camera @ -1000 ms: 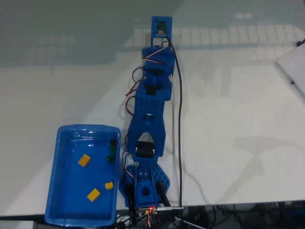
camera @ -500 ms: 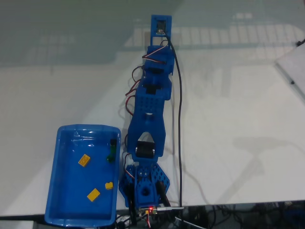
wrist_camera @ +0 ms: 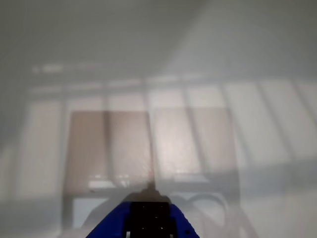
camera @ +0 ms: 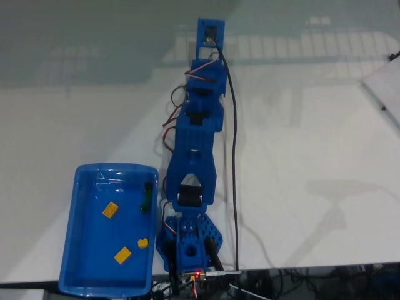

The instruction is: Pick up all the lego then put into the bin

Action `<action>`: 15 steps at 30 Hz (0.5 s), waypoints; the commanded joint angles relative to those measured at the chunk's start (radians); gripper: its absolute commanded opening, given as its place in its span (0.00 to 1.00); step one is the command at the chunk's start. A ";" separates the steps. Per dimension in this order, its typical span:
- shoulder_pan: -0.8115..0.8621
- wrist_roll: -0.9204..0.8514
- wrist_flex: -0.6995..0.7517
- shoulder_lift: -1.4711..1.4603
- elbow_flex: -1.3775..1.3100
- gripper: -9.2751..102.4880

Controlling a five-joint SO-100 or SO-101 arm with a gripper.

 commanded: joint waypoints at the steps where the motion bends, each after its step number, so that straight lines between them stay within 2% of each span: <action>1: -0.043 0.069 0.081 0.210 -0.002 0.08; 8: -0.216 0.218 0.414 0.827 0.202 0.08; 15: -0.541 0.279 0.827 1.373 0.371 0.09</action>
